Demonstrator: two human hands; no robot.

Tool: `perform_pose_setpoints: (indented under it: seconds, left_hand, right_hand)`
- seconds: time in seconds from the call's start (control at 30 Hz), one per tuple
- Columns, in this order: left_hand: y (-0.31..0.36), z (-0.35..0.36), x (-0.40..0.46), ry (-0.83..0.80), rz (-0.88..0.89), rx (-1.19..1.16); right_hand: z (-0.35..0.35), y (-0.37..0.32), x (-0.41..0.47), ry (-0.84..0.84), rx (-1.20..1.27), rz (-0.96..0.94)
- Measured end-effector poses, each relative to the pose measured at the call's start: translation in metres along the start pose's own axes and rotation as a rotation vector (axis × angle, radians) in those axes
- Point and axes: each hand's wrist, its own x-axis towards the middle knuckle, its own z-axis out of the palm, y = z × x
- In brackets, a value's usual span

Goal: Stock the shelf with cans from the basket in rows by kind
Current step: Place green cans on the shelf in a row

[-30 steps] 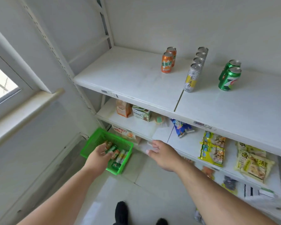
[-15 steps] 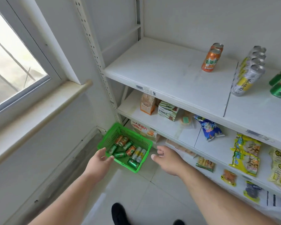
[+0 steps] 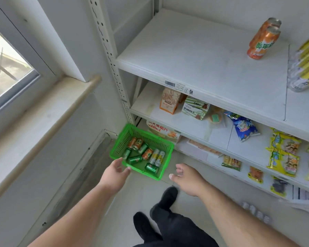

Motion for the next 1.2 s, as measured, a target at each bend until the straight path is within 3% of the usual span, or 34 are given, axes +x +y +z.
perform_pose_setpoints:
  seconds: [0.4,0.67,1.07,1.2]
  left_hand:
    - [0.012,-0.006,0.107,-0.066,-0.126,0.191]
    - [-0.017,0.031,0.201,-0.25,-0.126,0.331]
    - [-0.122,0.066,0.362,-0.412,-0.011,0.501]
    - [-0.163,0.097,0.419,-0.396,0.009,0.514]
  right_hand:
    - [0.016,-0.018,0.145,-0.102,0.071,0.084]
    - [0.053,0.005,0.215,-0.088,0.079,0.195]
    - [0.144,0.05,0.341,0.005,0.057,0.312]
    - [0.183,0.08,0.4,0.014,0.023,0.318]
